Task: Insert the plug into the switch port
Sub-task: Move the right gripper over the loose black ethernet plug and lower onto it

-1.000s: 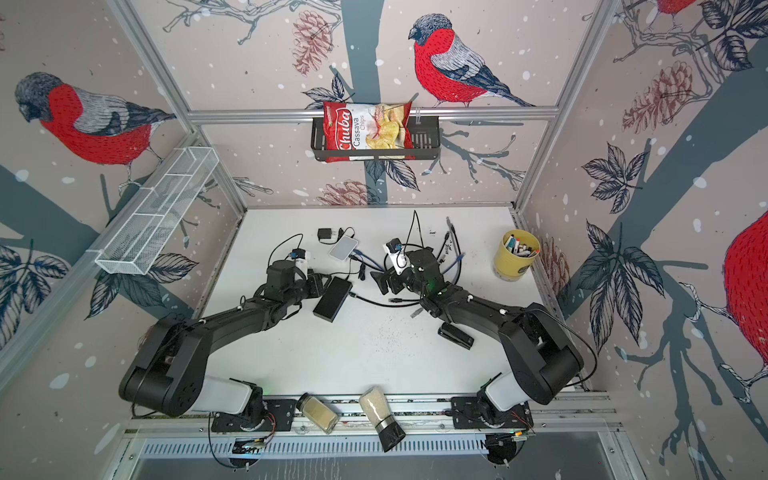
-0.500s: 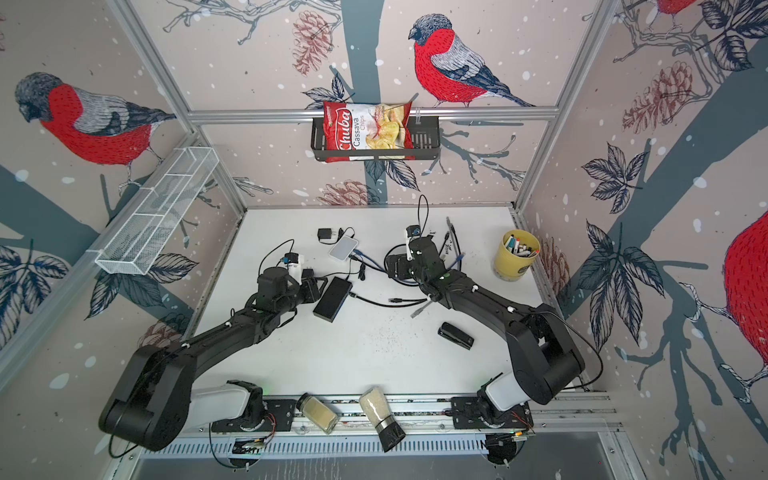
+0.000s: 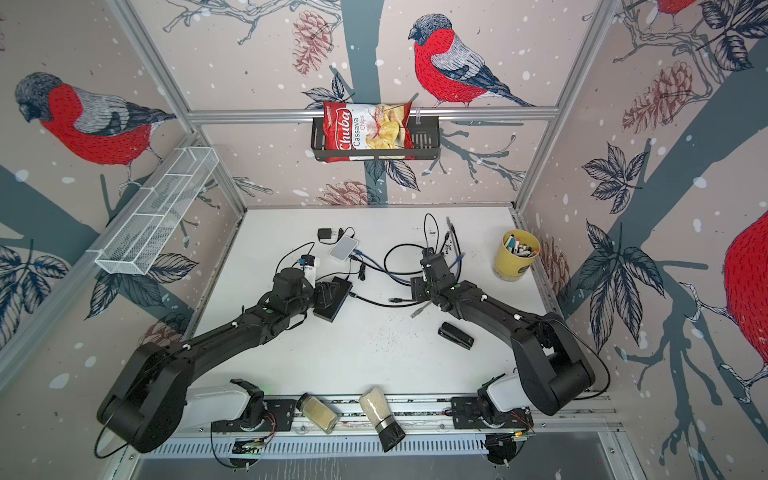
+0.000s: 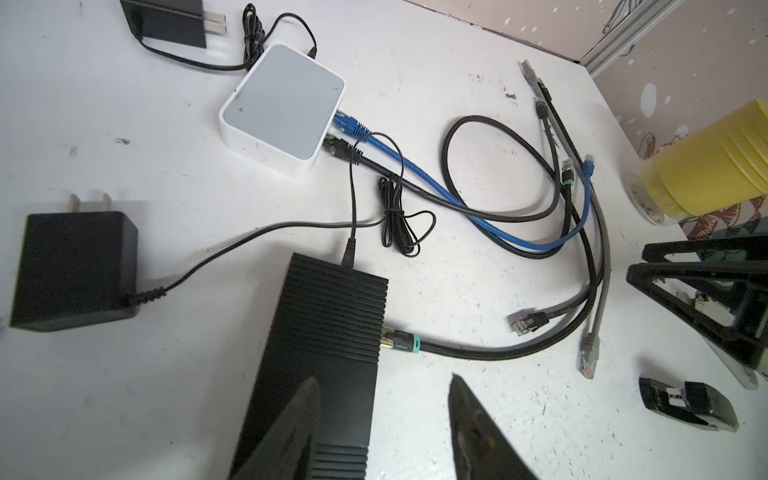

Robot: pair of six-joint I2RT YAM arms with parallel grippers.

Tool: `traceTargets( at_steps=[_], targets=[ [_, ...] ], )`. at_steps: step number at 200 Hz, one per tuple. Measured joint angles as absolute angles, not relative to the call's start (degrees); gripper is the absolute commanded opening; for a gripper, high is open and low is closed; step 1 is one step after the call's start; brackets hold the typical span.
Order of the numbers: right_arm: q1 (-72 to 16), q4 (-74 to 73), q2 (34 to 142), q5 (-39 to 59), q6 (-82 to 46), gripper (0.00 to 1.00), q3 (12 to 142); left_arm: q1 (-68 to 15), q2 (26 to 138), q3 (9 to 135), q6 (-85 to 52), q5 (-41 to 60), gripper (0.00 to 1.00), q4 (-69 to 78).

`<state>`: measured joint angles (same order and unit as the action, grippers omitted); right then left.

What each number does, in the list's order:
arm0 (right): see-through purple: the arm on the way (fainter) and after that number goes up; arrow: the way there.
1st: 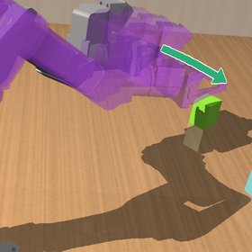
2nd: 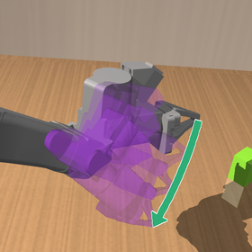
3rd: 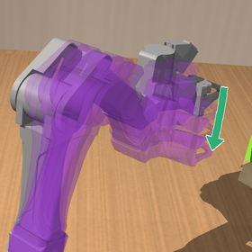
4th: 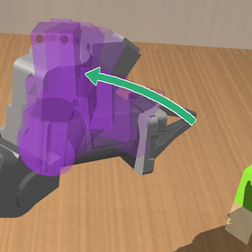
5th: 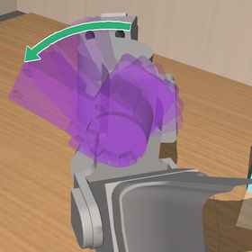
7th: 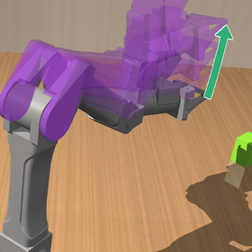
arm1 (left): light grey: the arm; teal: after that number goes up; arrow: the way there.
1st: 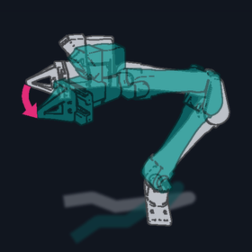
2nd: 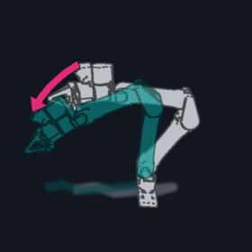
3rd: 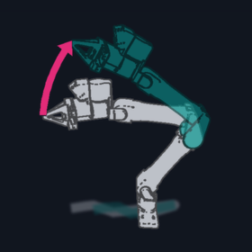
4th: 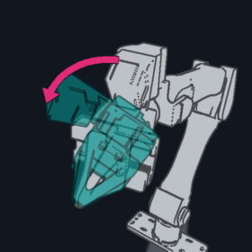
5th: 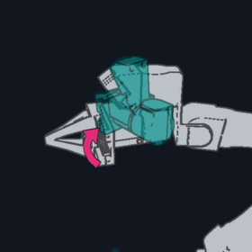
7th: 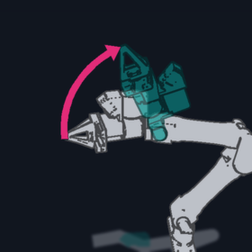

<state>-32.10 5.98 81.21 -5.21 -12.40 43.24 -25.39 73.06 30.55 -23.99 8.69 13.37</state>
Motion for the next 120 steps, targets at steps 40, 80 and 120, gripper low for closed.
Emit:
traceTargets(
  at_steps=[40, 80, 120],
  targets=[
    [-33.5, 5.0, 80.6, -3.5, -1.2, 0.51, 43.1, -25.7, 73.7, 30.7, -23.9, 8.5, 0.50, 13.1],
    [-34.6, 6.1, 85.9, -0.6, 7.2, 0.52, 46.9, -25.7, 74.0, 30.7, -23.5, 7.6, 0.50, 13.0],
    [-36.3, 8.0, 92.2, 2.7, 13.2, 0.53, 48.7, -25.7, 73.9, 30.7, -22.5, 7.2, 0.50, 13.0]
  ],
)
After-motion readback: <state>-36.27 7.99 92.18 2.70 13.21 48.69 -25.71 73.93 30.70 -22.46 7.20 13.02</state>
